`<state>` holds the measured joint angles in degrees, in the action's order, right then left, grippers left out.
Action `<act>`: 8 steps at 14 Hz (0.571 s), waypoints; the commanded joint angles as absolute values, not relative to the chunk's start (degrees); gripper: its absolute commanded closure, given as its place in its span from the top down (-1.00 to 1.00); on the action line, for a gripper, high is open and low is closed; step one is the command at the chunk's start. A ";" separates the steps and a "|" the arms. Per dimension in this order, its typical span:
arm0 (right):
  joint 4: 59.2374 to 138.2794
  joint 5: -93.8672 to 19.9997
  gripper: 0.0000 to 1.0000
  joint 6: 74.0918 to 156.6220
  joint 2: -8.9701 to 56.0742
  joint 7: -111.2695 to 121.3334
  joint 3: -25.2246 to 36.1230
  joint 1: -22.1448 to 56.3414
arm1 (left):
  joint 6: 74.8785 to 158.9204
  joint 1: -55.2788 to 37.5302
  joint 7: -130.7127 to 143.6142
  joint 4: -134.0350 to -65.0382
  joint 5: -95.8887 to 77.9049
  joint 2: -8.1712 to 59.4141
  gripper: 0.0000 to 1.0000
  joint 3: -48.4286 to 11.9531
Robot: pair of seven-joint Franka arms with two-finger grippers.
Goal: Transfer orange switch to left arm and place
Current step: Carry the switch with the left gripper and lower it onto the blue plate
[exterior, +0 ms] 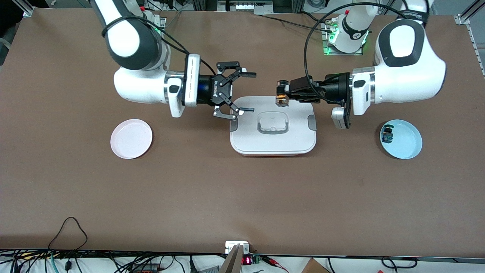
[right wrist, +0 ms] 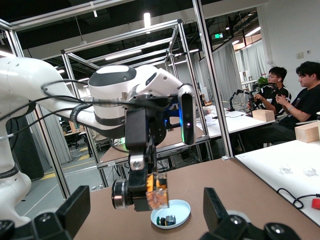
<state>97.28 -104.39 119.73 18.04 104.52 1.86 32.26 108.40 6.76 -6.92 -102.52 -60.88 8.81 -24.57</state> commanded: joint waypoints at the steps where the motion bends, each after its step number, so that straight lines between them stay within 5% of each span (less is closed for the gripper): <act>1: 100.45 -103.28 1.00 112.62 16.44 104.59 6.92 31.73 | 104.34 8.52 -11.58 -100.99 -50.14 8.88 -0.68 -24.61; 8: 102.74 -87.49 1.00 98.72 16.44 93.92 16.95 28.31 | 97.82 13.97 -30.82 -101.07 -22.90 11.60 -0.69 -24.52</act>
